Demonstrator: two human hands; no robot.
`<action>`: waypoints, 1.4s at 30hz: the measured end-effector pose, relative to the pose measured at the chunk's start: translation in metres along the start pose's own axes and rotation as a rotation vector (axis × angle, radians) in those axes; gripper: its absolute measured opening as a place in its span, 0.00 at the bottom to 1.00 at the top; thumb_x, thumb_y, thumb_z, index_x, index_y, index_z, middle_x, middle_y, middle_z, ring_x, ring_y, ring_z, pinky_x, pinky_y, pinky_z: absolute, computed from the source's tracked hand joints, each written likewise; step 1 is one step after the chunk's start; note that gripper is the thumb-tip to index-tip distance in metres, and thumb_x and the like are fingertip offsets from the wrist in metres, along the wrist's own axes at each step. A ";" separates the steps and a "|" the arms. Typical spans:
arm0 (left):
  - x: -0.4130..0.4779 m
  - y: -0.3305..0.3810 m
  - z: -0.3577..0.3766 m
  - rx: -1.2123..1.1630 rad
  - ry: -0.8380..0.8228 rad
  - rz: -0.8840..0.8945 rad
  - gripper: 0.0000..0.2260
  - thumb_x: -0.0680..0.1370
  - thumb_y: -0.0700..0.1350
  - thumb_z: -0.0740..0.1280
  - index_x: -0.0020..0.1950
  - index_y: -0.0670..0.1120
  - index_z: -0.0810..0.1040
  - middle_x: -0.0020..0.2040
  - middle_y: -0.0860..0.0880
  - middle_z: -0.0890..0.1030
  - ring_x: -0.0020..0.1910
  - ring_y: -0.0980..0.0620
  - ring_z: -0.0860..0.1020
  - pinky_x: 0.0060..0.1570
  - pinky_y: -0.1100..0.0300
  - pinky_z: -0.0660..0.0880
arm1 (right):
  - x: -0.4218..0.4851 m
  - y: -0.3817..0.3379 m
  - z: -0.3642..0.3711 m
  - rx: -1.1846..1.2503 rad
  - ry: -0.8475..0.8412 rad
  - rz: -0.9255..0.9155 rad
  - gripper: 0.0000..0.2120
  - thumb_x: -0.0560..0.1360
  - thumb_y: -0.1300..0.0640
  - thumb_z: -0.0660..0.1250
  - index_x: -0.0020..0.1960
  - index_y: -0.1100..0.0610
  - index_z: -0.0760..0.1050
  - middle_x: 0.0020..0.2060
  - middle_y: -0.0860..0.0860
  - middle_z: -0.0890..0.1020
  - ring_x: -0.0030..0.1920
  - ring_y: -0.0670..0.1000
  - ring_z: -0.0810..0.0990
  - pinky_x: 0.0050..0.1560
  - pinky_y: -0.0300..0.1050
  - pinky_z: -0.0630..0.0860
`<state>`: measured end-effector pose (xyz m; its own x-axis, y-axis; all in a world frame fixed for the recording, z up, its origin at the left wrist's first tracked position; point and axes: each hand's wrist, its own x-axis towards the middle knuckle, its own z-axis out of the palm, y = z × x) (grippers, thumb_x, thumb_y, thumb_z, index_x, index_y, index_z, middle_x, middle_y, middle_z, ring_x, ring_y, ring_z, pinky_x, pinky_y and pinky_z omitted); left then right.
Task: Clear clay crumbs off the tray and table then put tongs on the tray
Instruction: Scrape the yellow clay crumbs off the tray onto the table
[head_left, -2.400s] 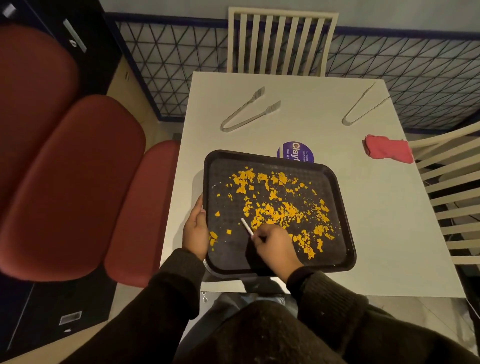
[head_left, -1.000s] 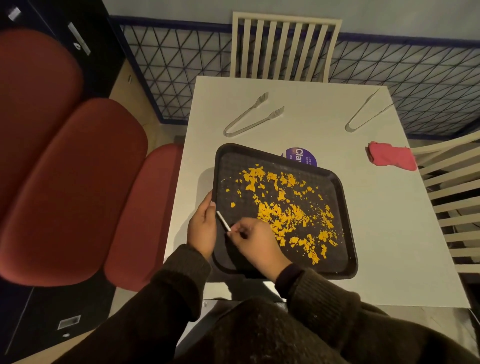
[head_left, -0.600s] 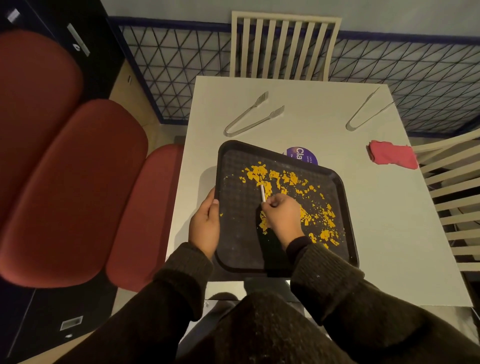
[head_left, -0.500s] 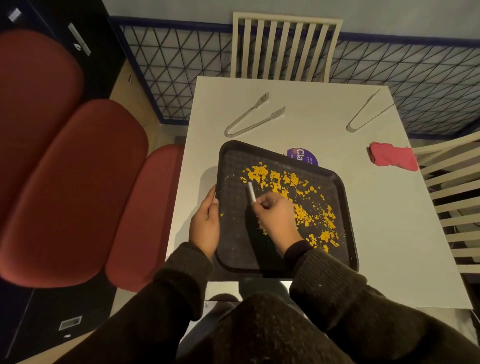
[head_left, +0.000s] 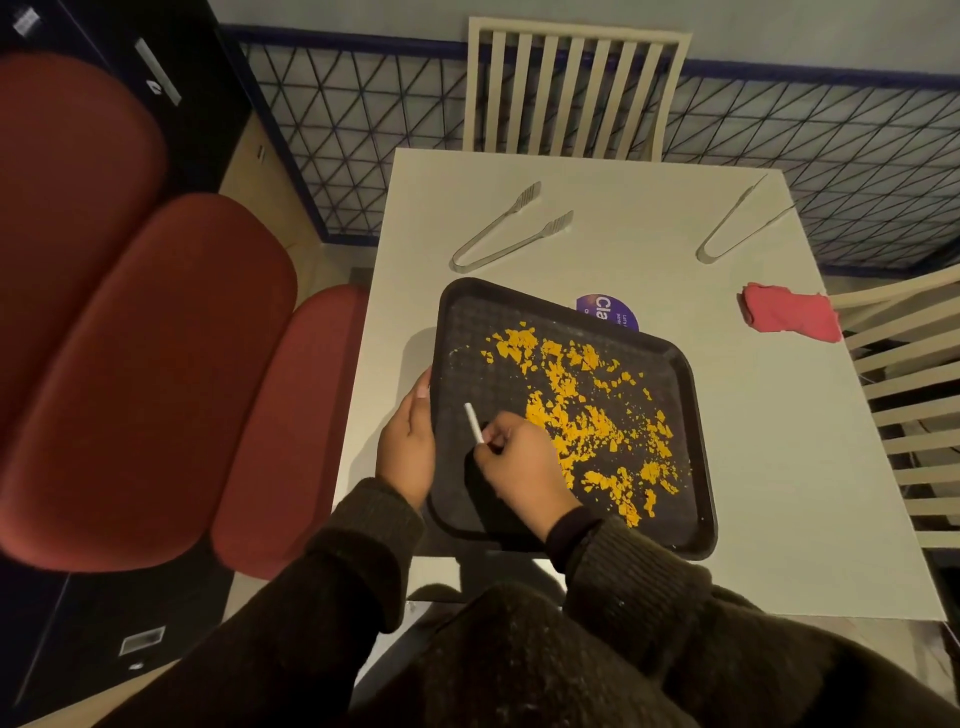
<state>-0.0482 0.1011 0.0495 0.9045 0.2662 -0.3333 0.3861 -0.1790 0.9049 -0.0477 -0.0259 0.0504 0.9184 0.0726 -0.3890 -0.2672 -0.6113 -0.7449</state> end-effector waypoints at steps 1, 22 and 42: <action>0.000 -0.001 0.000 0.001 0.001 -0.004 0.18 0.85 0.51 0.49 0.72 0.56 0.70 0.61 0.57 0.75 0.63 0.57 0.72 0.63 0.62 0.66 | 0.002 0.004 -0.004 0.002 0.024 0.018 0.03 0.74 0.62 0.66 0.43 0.55 0.73 0.34 0.52 0.78 0.30 0.52 0.76 0.31 0.43 0.76; -0.004 0.004 0.000 0.004 -0.058 0.036 0.19 0.83 0.45 0.58 0.72 0.61 0.69 0.57 0.61 0.80 0.58 0.60 0.79 0.63 0.58 0.74 | 0.051 -0.009 -0.037 0.043 0.203 -0.060 0.05 0.76 0.57 0.67 0.45 0.58 0.79 0.34 0.47 0.76 0.34 0.49 0.75 0.37 0.47 0.77; -0.008 0.008 0.001 0.048 -0.014 0.032 0.20 0.83 0.43 0.59 0.74 0.58 0.67 0.55 0.69 0.75 0.56 0.65 0.76 0.61 0.67 0.70 | 0.090 -0.016 -0.049 0.216 0.308 0.096 0.14 0.76 0.59 0.66 0.32 0.54 0.70 0.29 0.52 0.76 0.27 0.52 0.77 0.28 0.47 0.80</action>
<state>-0.0518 0.0969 0.0593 0.9188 0.2462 -0.3086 0.3652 -0.2329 0.9013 0.0531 -0.0479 0.0537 0.9222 -0.2371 -0.3055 -0.3810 -0.4216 -0.8229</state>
